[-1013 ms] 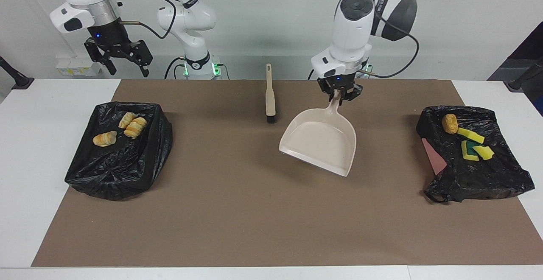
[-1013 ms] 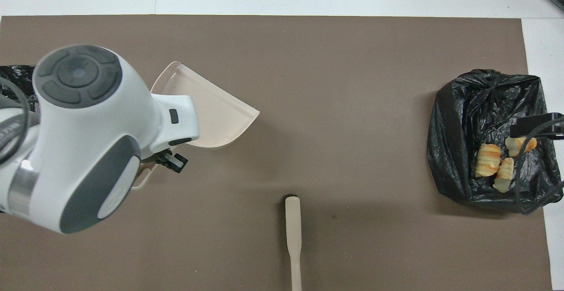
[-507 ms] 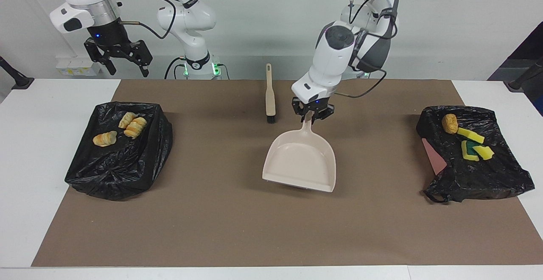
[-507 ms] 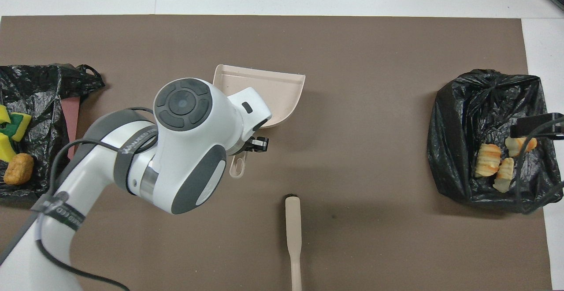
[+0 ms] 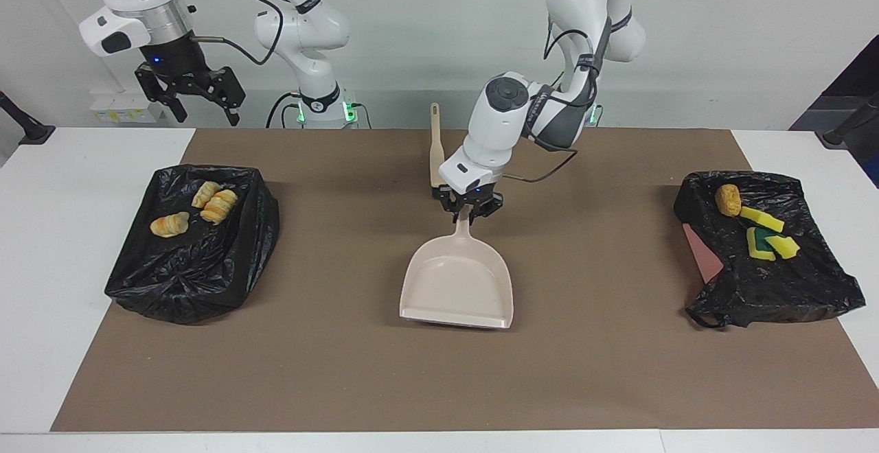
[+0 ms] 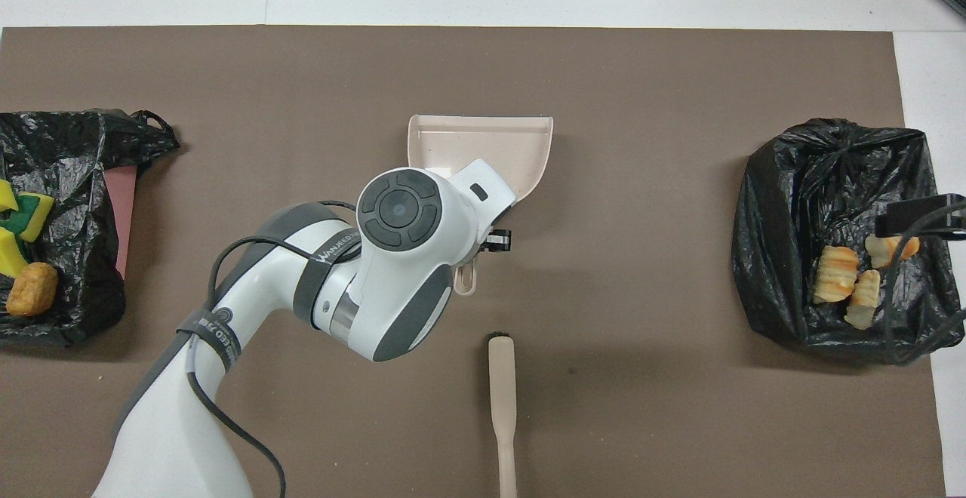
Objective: Sweep and dump trash in bin
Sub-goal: 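Bring the empty dustpan back to the table center with the left gripper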
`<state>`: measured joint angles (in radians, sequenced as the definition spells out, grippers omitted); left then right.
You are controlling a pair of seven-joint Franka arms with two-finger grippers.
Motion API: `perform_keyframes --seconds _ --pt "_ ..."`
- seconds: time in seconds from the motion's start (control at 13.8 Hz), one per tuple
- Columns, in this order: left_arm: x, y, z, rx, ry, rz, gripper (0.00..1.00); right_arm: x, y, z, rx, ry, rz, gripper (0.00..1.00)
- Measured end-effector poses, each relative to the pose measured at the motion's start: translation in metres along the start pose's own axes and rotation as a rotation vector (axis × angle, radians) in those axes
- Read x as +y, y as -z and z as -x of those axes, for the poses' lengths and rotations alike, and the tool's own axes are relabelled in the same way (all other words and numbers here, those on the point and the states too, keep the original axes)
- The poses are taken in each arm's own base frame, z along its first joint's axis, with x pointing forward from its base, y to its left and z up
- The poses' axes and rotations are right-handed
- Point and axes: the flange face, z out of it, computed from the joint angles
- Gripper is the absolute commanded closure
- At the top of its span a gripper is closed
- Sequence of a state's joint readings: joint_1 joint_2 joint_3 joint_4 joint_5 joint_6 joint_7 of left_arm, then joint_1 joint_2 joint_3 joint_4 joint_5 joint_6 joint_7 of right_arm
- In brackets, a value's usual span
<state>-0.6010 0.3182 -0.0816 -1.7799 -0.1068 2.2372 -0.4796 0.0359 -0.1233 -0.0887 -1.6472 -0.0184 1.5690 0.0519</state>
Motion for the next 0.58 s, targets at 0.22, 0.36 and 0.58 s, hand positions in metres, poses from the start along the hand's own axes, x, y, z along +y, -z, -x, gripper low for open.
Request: perform_keyframes --seconds 0.22,0.36,0.58 --pt "0.017 -0.032 0.008 -0.017 0.021 -0.003 0.91 0.000 0.000 0.000 0.000 0.000 0.000 0.00" --pt "0.022 -0.034 0.008 -0.014 0.043 -0.002 0.01 0.000 0.000 0.000 0.000 0.000 0.000 0.00" --pt "0.016 -0.008 0.002 -0.014 0.077 -0.011 0.00 0.000 0.000 0.000 0.000 0.000 0.000 0.00"
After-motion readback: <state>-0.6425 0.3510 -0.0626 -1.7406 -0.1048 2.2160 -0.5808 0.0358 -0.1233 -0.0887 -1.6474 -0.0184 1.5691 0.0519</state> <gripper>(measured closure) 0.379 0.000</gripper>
